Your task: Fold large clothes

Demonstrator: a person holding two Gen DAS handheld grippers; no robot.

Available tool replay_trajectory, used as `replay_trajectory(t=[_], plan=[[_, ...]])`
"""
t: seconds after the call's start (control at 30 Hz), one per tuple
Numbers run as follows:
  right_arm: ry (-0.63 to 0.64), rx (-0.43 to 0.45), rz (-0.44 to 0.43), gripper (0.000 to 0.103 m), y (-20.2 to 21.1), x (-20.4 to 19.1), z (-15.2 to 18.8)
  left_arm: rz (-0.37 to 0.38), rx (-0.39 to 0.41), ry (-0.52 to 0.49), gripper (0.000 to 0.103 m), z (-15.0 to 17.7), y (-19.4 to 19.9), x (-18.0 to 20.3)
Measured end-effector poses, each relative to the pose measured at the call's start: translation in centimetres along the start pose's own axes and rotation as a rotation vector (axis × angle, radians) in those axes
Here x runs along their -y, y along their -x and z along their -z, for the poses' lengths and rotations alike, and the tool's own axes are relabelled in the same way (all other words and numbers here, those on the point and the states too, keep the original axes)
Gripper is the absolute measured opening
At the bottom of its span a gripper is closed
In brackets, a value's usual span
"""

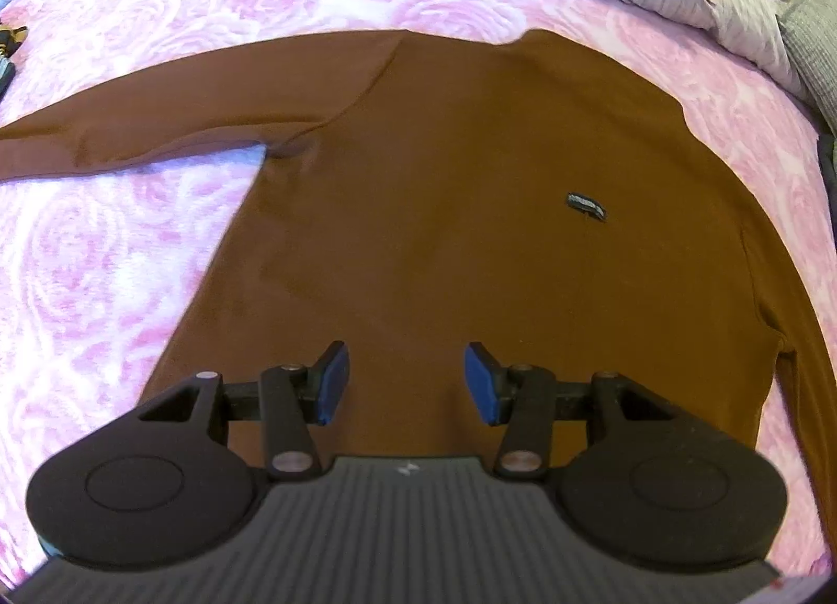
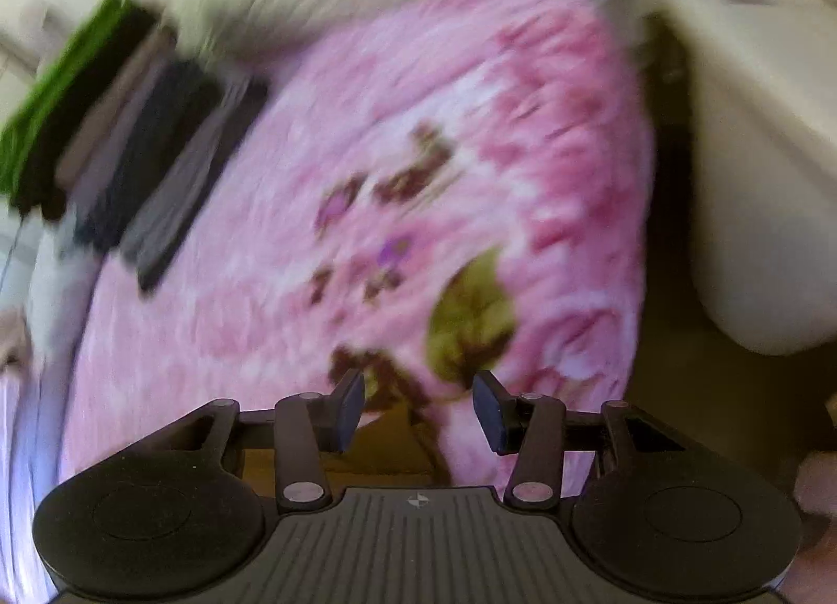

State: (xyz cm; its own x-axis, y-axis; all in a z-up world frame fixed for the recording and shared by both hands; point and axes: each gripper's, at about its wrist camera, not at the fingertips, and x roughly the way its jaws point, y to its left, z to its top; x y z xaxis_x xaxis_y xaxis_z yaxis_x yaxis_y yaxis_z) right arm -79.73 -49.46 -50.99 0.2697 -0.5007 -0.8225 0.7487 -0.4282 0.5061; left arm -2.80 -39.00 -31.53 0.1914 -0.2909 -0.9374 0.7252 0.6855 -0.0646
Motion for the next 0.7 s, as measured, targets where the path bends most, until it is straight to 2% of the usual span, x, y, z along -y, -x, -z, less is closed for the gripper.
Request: replay_trajectory(t=[0.1, 0.13, 0.17, 0.2, 0.23, 0.27, 0.3, 0.37, 0.43, 0.53, 0.6, 0.67, 0.7], plan=[[0.101, -0.071, 0.026, 0.044, -2.2, -0.9, 0.1, 0.008, -0.009, -0.020, 0.044, 0.1, -0.3, 0.8], [0.148, -0.080, 0.043, 0.038, -2.3, -1.5, 0.2, 0.009, -0.013, -0.024, 0.044, 0.1, -0.4, 0.9], [0.189, -0.098, 0.044, 0.013, -2.3, -2.0, 0.4, 0.009, -0.015, -0.027, 0.044, 0.0, -0.5, 1.0], [0.223, -0.106, 0.026, 0.006, -2.1, -2.5, 0.7, 0.008, -0.016, -0.029, 0.044, 0.0, -0.6, 1.1], [0.272, -0.085, 0.030, 0.005, -1.5, -3.1, 0.9, 0.005, -0.018, -0.030, 0.044, -0.1, -0.7, 1.2], [0.329, -0.047, 0.032, 0.004, -0.8, -3.7, 1.2, 0.005, -0.017, -0.029, 0.044, -0.2, -0.8, 1.3], [0.374, 0.031, 0.027, 0.004, 0.4, -4.3, 1.3, 0.007, -0.014, -0.030, 0.044, -0.3, -0.7, 1.3], [0.365, 0.169, 0.010, 0.004, 2.2, -4.2, 1.1, 0.002, 0.001, -0.037, 0.044, -0.6, -0.7, 1.5], [0.350, 0.236, 0.038, 0.004, 2.1, -4.1, 0.7, 0.003, 0.014, -0.033, 0.044, -0.8, -0.7, 1.6], [0.370, 0.200, 0.127, 0.005, -1.0, -4.5, 0.4, -0.001, 0.011, -0.033, 0.044, -0.9, -1.1, 1.8], [0.345, 0.155, 0.192, 0.009, -2.8, -4.3, -0.1, 0.000, 0.009, -0.046, 0.044, -0.9, -1.1, 1.8], [0.312, 0.174, 0.252, 0.016, -2.6, -4.9, -0.1, -0.001, 0.021, -0.061, 0.044, -0.9, -0.8, 1.6], [0.325, 0.195, 0.318, 0.021, -2.4, -5.9, 0.3, -0.003, 0.026, -0.067, 0.044, -0.9, -0.6, 1.4]])
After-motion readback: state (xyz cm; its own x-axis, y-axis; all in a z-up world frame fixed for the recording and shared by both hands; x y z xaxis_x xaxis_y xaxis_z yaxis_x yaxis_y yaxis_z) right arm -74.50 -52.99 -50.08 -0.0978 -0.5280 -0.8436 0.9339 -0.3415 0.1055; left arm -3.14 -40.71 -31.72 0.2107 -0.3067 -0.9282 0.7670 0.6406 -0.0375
